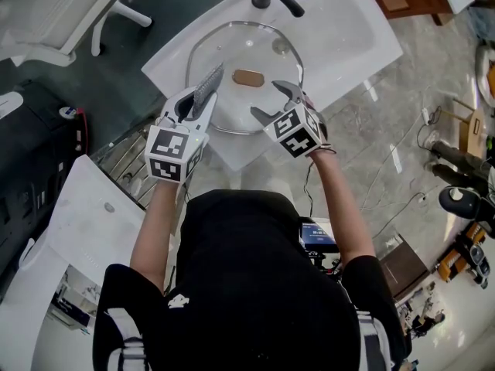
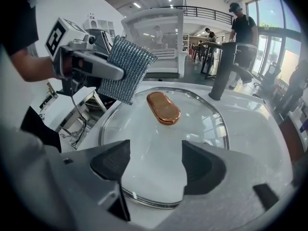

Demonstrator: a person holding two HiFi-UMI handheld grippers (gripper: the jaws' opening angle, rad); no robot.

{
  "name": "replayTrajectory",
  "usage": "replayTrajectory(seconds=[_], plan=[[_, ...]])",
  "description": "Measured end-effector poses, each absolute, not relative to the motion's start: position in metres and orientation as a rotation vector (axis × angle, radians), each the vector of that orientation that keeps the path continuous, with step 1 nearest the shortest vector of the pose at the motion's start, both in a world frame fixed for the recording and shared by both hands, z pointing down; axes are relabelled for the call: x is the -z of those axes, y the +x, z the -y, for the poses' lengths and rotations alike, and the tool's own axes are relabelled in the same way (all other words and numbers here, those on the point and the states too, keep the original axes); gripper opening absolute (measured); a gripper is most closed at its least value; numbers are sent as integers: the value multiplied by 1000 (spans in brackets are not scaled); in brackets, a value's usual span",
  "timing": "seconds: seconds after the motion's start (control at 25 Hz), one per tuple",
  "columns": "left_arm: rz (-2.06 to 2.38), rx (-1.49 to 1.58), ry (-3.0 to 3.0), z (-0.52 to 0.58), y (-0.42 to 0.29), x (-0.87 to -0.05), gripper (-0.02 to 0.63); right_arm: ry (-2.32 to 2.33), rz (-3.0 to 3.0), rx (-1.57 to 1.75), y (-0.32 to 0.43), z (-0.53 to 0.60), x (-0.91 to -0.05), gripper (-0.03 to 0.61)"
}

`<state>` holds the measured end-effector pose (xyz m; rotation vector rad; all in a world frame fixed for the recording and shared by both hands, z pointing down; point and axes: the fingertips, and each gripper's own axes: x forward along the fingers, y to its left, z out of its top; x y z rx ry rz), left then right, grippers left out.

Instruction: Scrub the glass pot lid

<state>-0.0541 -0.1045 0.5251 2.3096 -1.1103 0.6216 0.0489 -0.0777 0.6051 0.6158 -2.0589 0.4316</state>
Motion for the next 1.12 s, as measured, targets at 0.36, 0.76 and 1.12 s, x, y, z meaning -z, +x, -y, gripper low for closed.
replayTrajectory(seconds=[0.36,0.76,1.12], plan=[[1147,-695,2366,118,-61,-522,67,610,2049,-434,49,78,-605,319],[1091,-1003,2538,137,-68,-528,67,603,2046,-434,49,77,-606,319],[984,-1368,2664,157,-69,-544,67,583,2032,-431,48,78,-606,319]])
